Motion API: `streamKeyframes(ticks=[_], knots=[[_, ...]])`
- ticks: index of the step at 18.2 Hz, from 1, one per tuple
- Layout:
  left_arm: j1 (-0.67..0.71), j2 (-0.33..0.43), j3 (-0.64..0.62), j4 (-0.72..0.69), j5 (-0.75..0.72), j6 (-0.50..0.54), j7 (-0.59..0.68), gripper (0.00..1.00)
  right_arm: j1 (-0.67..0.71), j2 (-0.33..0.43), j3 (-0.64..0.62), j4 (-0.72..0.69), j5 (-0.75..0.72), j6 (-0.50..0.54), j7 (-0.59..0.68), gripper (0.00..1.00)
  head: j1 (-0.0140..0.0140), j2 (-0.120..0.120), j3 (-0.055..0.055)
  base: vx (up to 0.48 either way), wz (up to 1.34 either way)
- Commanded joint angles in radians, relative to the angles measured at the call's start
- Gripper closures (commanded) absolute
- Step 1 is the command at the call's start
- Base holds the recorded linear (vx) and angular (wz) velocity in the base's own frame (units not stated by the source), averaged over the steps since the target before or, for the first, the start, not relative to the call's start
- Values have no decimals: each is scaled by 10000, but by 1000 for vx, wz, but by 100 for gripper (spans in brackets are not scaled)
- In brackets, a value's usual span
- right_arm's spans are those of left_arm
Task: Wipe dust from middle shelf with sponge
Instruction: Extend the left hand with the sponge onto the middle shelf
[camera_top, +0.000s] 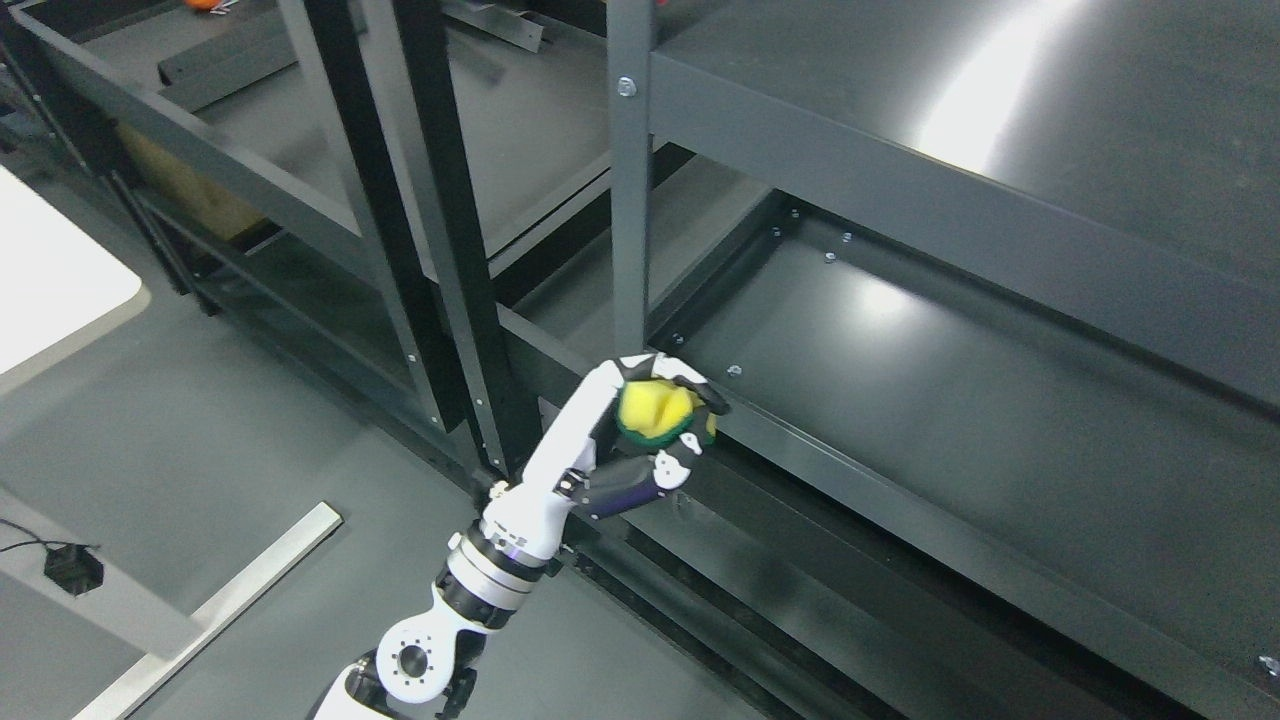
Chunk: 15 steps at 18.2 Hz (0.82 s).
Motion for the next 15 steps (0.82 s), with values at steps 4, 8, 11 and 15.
streamKeyframes(ticks=[4,8,11,15], knots=[[-2721,174,-4615,15,-3001,-405,-261,100,0,-175,-2,-174,0,8,-6,0,0,0,0,-24,-437],[-3720,174,-5335,15,-3616,-420,-983,100,0,-175,14,-174,0,8,-6,0,0,0,0,-19,-431],[-4393,174,-5538,-16,-3663,-649,-1045,100,0,-175,-2,-174,0,8,-6,0,0,-1,0,-22,-499],[-5805,174,-4238,-123,-3663,-1553,-1107,100,0,-175,-2,-174,0,8,-6,0,0,-5,0,-16,-532]])
